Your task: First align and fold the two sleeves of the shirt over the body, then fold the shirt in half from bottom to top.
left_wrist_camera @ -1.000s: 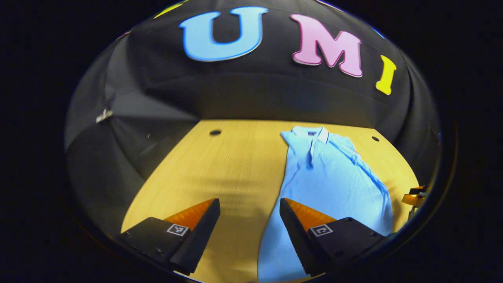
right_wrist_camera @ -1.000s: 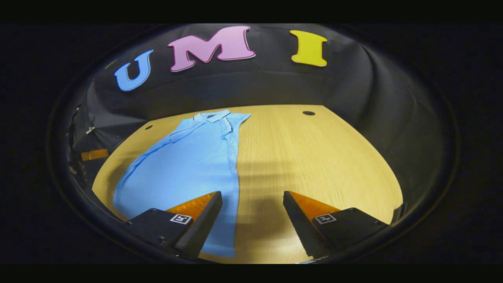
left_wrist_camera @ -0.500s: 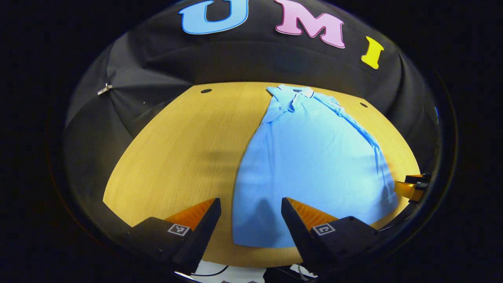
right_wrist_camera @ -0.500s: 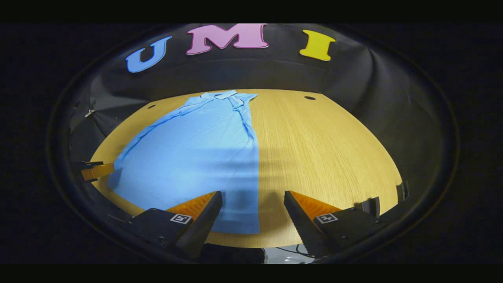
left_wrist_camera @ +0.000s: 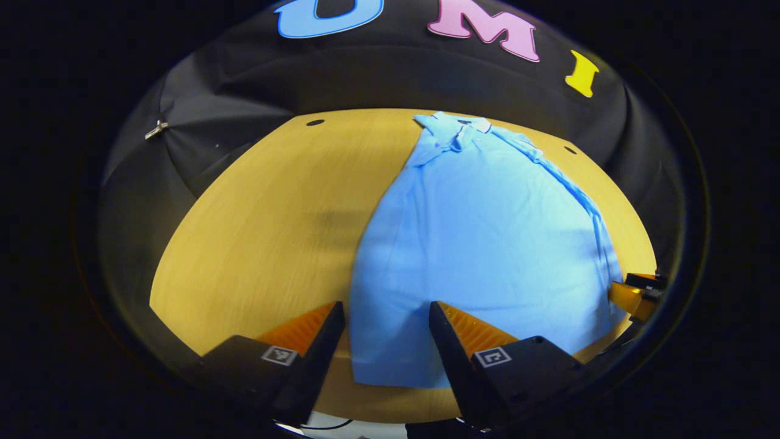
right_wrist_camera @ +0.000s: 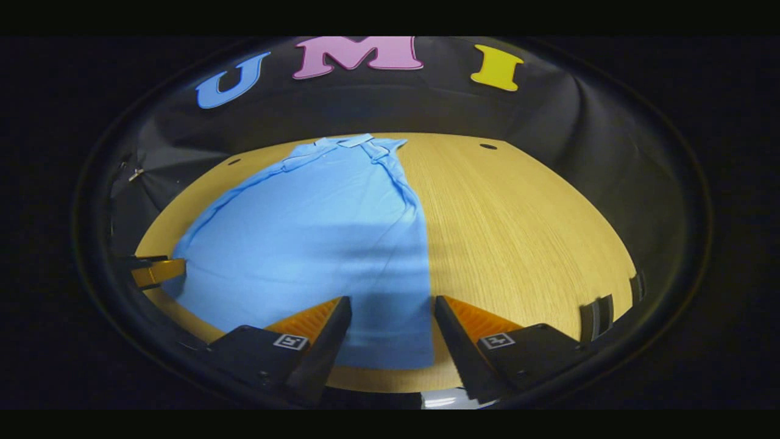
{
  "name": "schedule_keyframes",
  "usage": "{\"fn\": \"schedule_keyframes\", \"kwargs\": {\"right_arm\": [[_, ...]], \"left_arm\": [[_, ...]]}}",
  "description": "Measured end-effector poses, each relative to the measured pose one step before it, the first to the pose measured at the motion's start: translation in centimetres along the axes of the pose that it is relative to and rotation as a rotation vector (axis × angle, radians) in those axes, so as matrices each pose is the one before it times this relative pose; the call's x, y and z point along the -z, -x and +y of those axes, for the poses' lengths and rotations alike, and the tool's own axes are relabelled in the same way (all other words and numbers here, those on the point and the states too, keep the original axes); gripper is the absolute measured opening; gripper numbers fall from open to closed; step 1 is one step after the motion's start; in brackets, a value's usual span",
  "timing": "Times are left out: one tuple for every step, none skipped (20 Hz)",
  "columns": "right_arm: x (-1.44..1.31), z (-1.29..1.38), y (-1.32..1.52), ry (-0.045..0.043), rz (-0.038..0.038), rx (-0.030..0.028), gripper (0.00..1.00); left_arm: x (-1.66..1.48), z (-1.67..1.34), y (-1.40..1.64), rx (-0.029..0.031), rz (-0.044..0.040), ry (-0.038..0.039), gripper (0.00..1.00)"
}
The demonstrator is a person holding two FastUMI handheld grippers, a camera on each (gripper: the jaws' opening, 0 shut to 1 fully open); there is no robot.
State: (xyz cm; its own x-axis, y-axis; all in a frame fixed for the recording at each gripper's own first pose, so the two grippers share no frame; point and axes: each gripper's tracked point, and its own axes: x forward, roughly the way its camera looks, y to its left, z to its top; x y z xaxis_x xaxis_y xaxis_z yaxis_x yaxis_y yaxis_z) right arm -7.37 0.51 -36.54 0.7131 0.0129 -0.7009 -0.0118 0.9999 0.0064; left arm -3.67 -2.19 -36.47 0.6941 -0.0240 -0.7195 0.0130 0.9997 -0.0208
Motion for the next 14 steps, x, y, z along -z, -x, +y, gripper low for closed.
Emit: {"fn": "schedule_keyframes", "kwargs": {"right_arm": [[-0.359, 0.544, -0.453, 0.0057, 0.00438, -0.00979, 0.72], [-0.188, 0.487, -0.184, 0.00311, -0.00447, -0.01043, 0.55], [-0.214, 0.374, -0.208, 0.00468, 0.00604, -0.01039, 0.48], [-0.446, 0.294, -0.302, -0.00063, -0.01136, -0.00486, 0.24], [-0.179, 0.129, -0.08, -0.00438, 0.00465, -0.00494, 0.17], [-0.264, 0.628, -0.214, -0.0013, -0.00694, -0.02623, 0.1], [0.0, 0.828, -0.145, -0.00817, 0.01144, -0.04549, 0.16], [-0.639, 0.045, -0.198, -0.02416, -0.01211, -0.01048, 0.05], [0.04, 0.352, -0.209, -0.0368, -0.00039, -0.03069, 0.03], [-0.194, 0.672, -0.159, -0.04599, -0.00138, -0.03595, 0.0], [-0.244, 0.252, -0.311, -0.04958, -0.00561, -0.02166, 0.1], [-0.203, 0.07, -0.157, -0.03267, -0.00236, -0.01192, 0.0], [-0.247, -0.105, -0.162, -0.00322, -0.00696, 0.00313, 0.0], [-0.477, -0.175, -0.207, 0.02639, -0.01166, 0.011, 0.05]], "left_arm": [[0.067, -0.737, -0.1, 0.03061, -0.00038, -0.01866, 0.84], [-0.242, -0.53, -0.258, 0.01242, -0.0048, -0.01488, 0.72], [-0.276, -0.641, -0.258, 0.01059, -0.00383, -0.00418, 0.6], [-0.226, -0.567, -0.283, 0.0104, -0.00131, -0.00379, 0.43], [-0.161, -0.669, -0.095, 0.01725, -0.00483, -0.00722, 0.27], [-0.217, -0.459, -0.153, 0.01586, -0.00365, -0.00372, 0.2], [-0.246, -0.448, -0.226, 0.01817, -0.00675, 0.00518, 0.16], [-0.257, -0.569, -0.323, 0.02325, -0.00253, 0.01461, 0.1], [-0.193, -0.643, 0.067, 0.03264, -0.00627, 0.02305, 0.08], [-0.197, -0.664, -0.108, 0.03399, -0.00758, 0.03399, 0.06], [-0.203, -0.56, -0.091, 0.03445, -0.00781, 0.04005, 0.06], [-0.174, -0.379, -0.126, 0.02304, -0.00396, 0.03854, 0.06], [-0.353, 0.146, -0.144, 0.00427, -0.01295, 0.03193, 0.06], [-0.297, 0.345, 0.017, -0.01138, -0.00996, 0.01445, 0.06]]}}
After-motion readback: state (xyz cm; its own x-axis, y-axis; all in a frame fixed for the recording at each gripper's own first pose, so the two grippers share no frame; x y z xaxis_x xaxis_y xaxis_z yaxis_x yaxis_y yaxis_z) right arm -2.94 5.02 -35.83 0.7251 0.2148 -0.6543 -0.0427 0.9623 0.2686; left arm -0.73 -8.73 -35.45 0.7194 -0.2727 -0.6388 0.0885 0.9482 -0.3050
